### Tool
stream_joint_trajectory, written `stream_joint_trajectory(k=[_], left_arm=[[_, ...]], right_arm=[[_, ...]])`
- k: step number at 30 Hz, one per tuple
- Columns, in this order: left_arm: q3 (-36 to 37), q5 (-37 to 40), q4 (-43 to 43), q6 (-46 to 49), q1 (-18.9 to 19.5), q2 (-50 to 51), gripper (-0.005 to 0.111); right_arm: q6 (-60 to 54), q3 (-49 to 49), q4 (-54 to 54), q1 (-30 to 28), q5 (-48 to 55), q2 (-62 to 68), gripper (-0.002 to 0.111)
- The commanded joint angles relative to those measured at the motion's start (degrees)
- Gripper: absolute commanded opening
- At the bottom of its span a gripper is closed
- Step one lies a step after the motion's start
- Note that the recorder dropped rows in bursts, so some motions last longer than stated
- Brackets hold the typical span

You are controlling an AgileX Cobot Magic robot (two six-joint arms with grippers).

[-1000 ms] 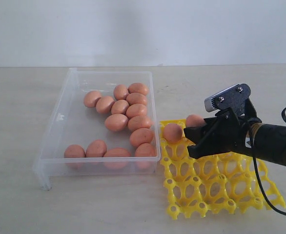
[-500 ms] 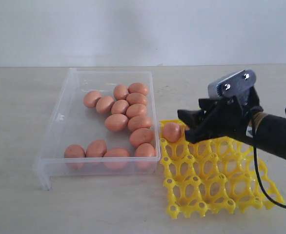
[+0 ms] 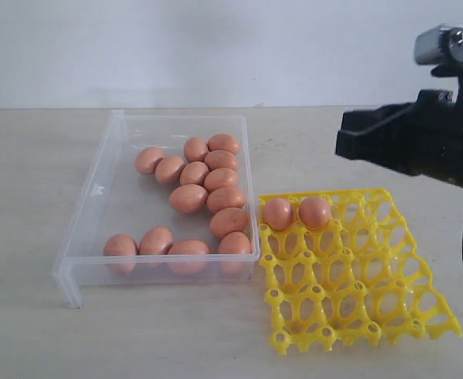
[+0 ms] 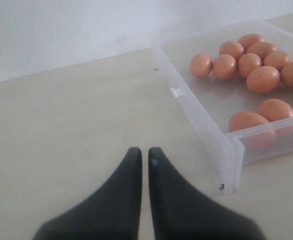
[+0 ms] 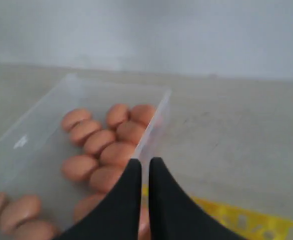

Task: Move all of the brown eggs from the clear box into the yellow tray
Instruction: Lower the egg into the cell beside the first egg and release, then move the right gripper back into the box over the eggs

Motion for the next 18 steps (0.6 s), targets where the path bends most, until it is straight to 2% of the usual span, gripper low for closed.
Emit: stream_joint_trajectory(k=[1,3,5,7,9,11,14,15,18], left_arm=[[0.23,-0.22,-0.01,-0.61,0.21,-0.22,0.004],[0.23,-0.22,-0.01,-0.61,0.21,-0.22,0.004],[0.23,-0.22,-0.01,-0.61,0.21,-0.22,0.004],[0.23,-0.22,-0.01,-0.61,0.21,-0.22,0.004],[0.23,-0.22,-0.01,-0.61,0.21,-0.22,0.004],[0.23,-0.22,-0.01,-0.61,0.21,-0.22,0.004],[0.23,-0.22,-0.01,-0.61,0.21,-0.22,0.004],[0.23,-0.22,-0.01,-0.61,0.21,-0.22,0.004],[0.23,-0.22,-0.01,-0.61,0.21,-0.22,0.004]], right_arm=[[32.44,-6.18,-35.92,4.77,-2.38,0.46,0.001],[34.35,-12.17,-40.63,7.80,0.97,3.02,0.000],[34.24,-20.20,-40.64,10.71,10.90,7.24,0.000],[34.48,-27.71,-40.64,12.70,16.60,11.94,0.000],[36.07,-31.80,-41.83,13.94,12.37,15.63,0.000],[37.86,-33.81,-46.45,15.43,-1.67,18.28,0.000],[42.24,-34.81,-57.52,19.02,-16.00,21.23,0.000],[43.00,-34.81,-62.69,20.43,-18.31,21.74,0.000],[45.71,-32.34,-63.90,22.65,-15.74,23.36,0.000]])
